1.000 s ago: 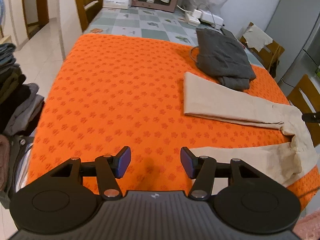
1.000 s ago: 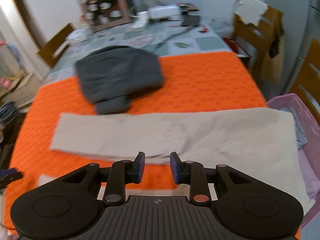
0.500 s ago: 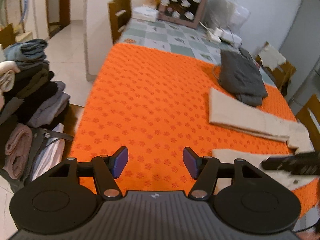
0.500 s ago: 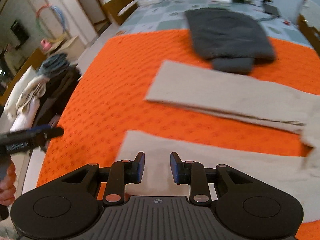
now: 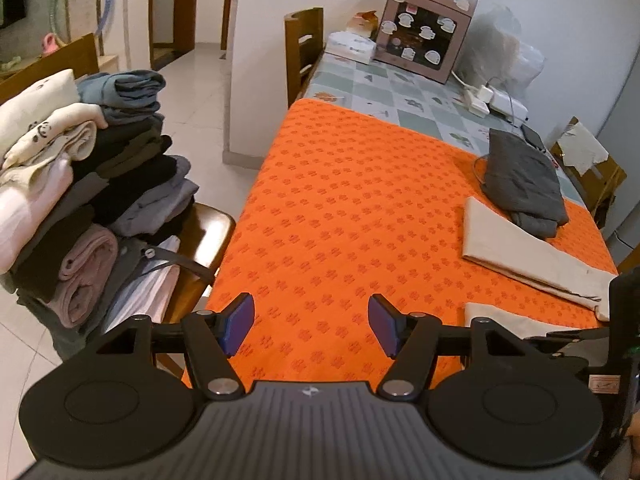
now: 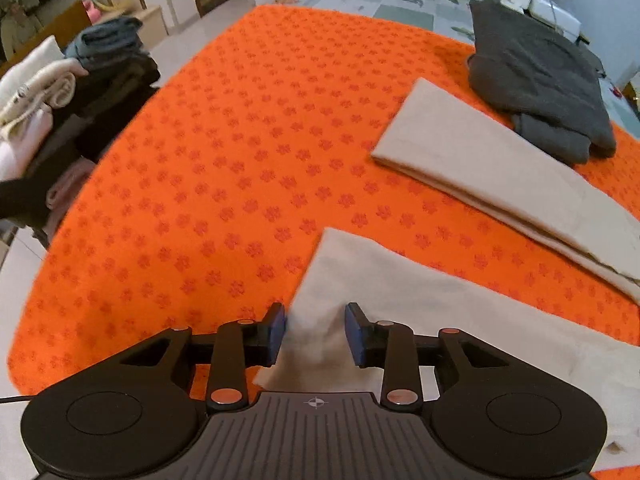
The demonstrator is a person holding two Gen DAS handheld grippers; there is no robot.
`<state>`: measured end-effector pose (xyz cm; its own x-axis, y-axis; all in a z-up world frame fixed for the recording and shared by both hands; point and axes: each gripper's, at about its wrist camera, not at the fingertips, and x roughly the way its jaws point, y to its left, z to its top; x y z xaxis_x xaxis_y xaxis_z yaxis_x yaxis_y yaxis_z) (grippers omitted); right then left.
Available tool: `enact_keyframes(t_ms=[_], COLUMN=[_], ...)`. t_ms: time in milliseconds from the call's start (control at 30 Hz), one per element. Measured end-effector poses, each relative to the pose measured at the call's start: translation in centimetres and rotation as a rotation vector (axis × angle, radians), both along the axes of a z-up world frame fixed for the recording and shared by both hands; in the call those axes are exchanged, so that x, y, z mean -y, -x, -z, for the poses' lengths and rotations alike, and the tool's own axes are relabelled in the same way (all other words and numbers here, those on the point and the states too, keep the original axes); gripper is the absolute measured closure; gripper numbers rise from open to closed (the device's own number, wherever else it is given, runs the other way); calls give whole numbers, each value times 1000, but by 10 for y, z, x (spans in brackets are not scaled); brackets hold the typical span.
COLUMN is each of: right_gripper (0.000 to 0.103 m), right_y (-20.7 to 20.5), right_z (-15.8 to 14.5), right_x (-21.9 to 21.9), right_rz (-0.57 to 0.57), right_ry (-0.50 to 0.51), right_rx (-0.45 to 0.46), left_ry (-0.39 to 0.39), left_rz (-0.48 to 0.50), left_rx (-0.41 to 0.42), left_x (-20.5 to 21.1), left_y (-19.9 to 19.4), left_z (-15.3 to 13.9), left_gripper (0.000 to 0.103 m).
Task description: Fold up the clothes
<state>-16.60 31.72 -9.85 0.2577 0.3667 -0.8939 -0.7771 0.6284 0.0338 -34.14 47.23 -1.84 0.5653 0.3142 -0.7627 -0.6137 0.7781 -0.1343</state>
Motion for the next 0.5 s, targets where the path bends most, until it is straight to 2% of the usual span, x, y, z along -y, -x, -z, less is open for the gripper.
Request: enact_keyframes(t_ms=[67, 133, 200, 333, 500], right_gripper=[77, 95, 97, 97, 97], right_y=[3, 5, 2, -19, -54], right_z=[0, 0, -4, -29, -68], right_x=[-1, -1, 5, 40, 114], right_rz=[-18, -36, -40, 4, 76], right_ry=[-2, -9, -39, -194, -419], right_rx=[19, 28, 5, -88, -200], left_ry=[1, 2, 3, 4, 16], left_rz=[-5, -9, -13, 1, 24], left_rx=[-1, 0, 2, 11, 21], left_x=[2, 5, 7, 13, 27], left_y=[3, 3, 3, -6, -32], left_z=[0, 1, 1, 0, 3], left_gripper=[33, 33, 33, 33, 33])
